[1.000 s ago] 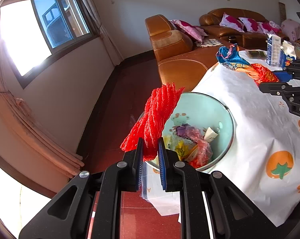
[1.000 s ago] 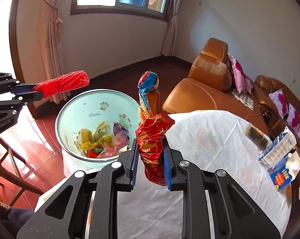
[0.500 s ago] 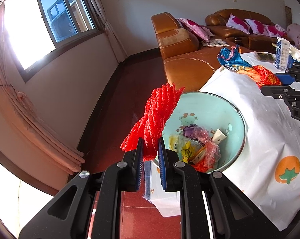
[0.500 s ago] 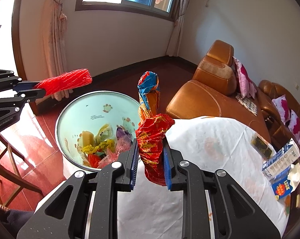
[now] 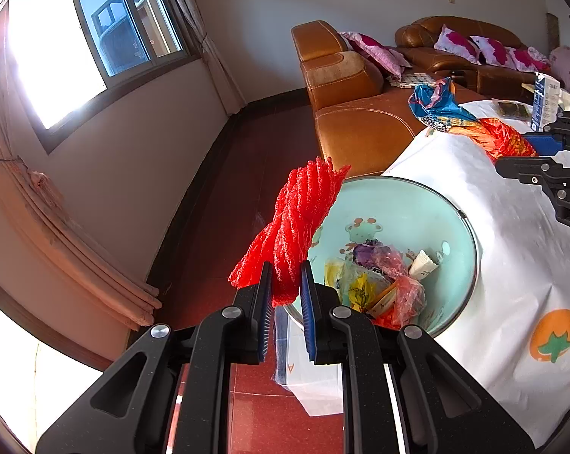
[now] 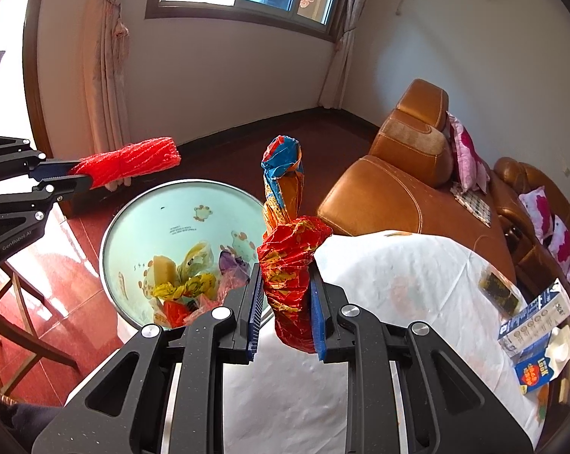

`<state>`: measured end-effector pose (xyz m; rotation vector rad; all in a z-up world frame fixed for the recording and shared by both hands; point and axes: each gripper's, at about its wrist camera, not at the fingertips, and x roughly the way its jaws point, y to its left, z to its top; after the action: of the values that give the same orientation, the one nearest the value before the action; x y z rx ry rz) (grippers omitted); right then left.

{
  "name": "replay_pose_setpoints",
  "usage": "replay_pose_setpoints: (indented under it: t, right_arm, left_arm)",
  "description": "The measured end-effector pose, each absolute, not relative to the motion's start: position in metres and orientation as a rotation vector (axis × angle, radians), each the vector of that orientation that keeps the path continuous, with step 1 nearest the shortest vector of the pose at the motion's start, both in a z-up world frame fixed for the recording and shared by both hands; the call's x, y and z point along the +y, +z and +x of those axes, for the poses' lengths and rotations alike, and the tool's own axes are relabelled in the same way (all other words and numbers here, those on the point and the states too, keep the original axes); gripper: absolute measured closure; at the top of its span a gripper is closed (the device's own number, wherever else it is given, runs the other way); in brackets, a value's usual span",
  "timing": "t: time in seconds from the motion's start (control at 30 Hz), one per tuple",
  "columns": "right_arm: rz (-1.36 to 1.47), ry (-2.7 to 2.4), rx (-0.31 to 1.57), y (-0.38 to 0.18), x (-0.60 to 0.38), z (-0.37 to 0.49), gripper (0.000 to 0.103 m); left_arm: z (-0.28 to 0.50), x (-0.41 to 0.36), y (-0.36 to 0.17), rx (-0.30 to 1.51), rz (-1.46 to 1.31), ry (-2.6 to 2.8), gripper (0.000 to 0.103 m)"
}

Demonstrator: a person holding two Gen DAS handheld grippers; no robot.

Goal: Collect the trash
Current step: 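Carry the red mesh net and orange wrapper over the teal bin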

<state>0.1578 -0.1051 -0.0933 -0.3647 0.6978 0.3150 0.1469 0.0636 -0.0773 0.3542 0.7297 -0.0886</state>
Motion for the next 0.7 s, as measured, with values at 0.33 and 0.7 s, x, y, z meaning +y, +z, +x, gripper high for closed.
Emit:
replay_pose_setpoints:
  t: [0.33,0.7]
  right_arm:
    - [-0.374,0.317,0.704,-0.094,-0.104,0.170,0.080]
    - [-0.393,0.326,0.714,-0.098,-0.096,0.179,0.080]
  left_arm:
    - [0.155,0.064,-0.080,0.739,0.356,-0.085,0.089]
    - [0.162,0.062,-0.085,0.753,0.354,-0.081,0.089]
